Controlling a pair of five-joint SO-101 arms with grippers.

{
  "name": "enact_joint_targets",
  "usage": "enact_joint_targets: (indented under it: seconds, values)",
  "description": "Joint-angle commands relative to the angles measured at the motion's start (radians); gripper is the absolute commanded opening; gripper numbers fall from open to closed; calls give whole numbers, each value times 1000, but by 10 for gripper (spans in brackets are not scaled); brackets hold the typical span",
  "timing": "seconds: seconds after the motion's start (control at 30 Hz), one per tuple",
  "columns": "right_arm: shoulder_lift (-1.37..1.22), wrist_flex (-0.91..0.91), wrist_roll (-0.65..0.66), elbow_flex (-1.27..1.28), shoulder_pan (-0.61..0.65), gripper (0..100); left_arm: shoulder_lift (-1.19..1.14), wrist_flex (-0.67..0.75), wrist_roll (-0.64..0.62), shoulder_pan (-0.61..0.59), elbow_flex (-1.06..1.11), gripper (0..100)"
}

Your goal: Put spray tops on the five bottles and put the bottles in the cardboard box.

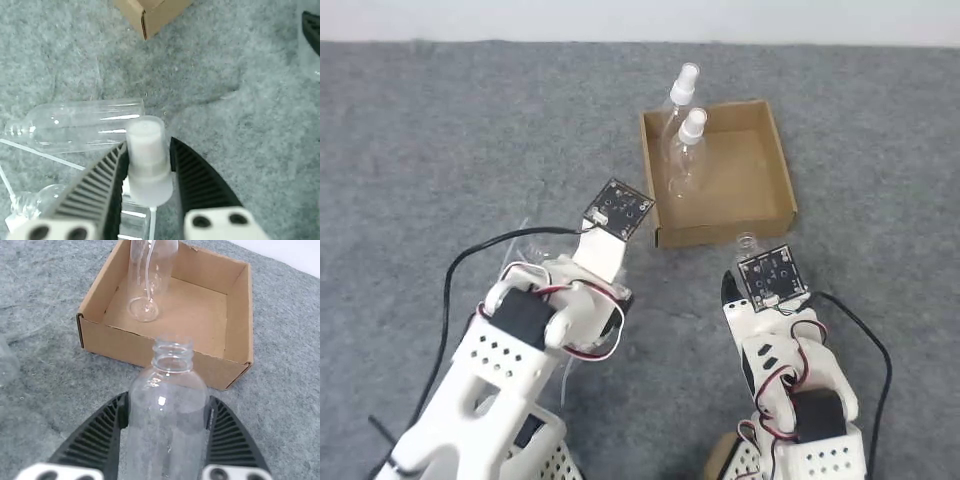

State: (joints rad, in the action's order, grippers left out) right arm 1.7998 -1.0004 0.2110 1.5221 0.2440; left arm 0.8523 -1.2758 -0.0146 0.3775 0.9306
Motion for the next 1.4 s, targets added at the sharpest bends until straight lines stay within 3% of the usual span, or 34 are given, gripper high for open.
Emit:
enact_joint_targets:
  seconds: [0.0,0.27,0.87,1.13,1.37]
  values:
    - [16,27,-3,-17,-13,111,60,-8,-18,-25,-7,10]
    - [16,27,-3,-17,-10,111,160,-6,-18,-166,-7,10]
    - [16,27,-3,-17,-7,111,565,55,-124,-172,148,10]
    - [16,27,-3,-17,-7,111,733,57,-238,-295,182,10]
    - [16,27,-3,-17,-7,111,858,80,-288,-307,236,10]
